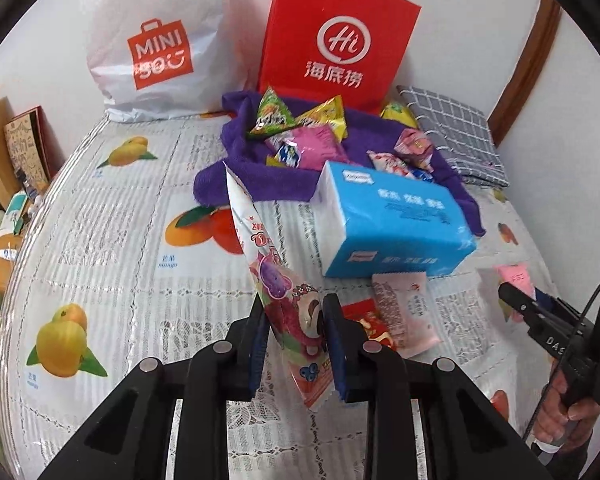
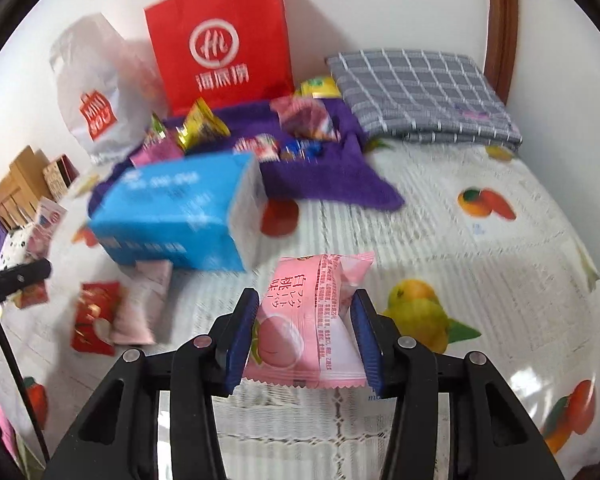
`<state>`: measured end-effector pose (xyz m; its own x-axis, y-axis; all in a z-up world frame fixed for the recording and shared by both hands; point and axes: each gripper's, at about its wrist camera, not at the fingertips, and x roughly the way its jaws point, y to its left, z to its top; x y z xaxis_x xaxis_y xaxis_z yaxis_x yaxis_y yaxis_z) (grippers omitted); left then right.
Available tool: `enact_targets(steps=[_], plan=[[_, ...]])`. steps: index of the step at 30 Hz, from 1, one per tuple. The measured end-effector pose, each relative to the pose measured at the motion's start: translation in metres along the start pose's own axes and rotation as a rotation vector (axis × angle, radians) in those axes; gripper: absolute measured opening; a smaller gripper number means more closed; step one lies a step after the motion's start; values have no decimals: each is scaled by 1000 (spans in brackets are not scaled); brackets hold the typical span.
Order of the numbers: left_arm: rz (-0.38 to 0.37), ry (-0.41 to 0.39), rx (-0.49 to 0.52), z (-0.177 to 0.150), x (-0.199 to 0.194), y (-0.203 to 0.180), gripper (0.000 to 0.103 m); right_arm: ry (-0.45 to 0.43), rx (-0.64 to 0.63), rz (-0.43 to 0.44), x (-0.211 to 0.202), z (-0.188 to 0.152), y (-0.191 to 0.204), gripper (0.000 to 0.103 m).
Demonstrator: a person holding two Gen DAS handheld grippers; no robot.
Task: Organize snacks
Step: 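Grasp the long pink-white snack with the left tool while the right tool lifts the pink packet, then carry the long snack with the left tool while the right tool carries the pink packet to the towel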
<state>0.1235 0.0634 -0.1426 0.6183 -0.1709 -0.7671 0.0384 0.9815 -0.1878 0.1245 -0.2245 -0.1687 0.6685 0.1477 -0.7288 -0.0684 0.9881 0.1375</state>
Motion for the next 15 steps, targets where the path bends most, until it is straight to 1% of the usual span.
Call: enact_targets(steps=[4, 8, 12, 15], plan=[[2, -24, 11, 6, -8, -3, 26, -33, 1, 15, -20, 10, 11, 47], [-23, -40, 18, 11, -16, -6, 26, -40, 26, 51, -33, 17, 17, 47], [-38, -56, 31, 15, -23, -10, 26, -74, 5, 23, -45, 22, 26, 47], [-48, -63, 36, 17, -26, -12, 26, -75, 9, 55, -51, 24, 31, 47]])
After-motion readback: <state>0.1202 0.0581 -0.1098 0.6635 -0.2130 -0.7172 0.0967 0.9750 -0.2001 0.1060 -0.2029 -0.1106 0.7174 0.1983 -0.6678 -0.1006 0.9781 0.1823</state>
